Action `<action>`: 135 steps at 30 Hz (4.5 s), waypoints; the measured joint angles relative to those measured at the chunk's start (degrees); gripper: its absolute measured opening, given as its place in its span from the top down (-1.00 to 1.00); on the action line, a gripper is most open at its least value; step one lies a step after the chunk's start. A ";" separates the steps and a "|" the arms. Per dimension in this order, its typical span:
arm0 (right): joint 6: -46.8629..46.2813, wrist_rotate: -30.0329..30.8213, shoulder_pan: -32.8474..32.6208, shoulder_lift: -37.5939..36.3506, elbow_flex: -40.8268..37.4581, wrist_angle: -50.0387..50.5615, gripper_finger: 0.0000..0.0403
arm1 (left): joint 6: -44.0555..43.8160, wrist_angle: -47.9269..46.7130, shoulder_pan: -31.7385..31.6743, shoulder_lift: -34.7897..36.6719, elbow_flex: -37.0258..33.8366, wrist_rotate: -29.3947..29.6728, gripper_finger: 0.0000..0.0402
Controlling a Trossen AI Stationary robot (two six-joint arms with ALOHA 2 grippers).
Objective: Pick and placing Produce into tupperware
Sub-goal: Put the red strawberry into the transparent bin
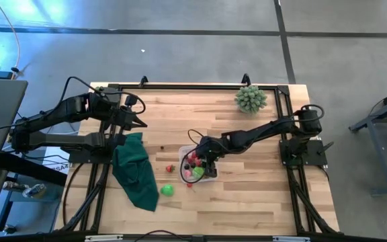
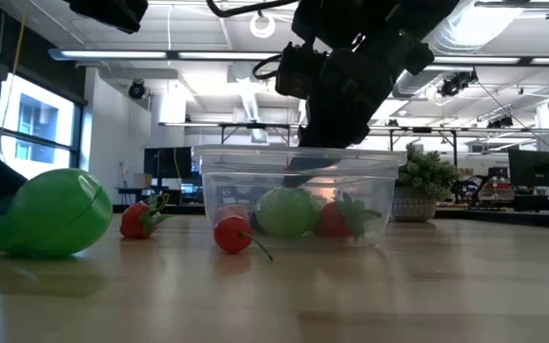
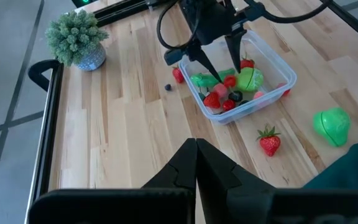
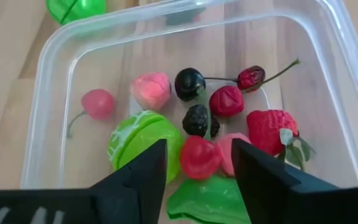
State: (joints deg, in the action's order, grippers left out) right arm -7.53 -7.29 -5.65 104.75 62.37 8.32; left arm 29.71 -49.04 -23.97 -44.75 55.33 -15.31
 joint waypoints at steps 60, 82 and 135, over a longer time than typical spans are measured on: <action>7.35 7.60 9.42 -15.08 -40.84 -39.86 -0.29 | 0.02 0.02 -0.02 0.00 0.00 0.00 1.00; 11.24 5.08 9.44 -9.03 -36.29 -39.44 -0.29 | 0.02 0.02 -0.02 0.00 -0.02 -0.02 1.00; 1.67 4.86 10.29 -8.97 -36.15 -38.10 0.28 | 0.02 0.00 -0.02 0.00 -0.02 0.00 1.00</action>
State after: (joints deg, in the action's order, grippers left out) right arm -5.86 -2.44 4.64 95.78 26.22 -29.78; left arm 29.73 -49.04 -23.98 -44.75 55.31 -15.31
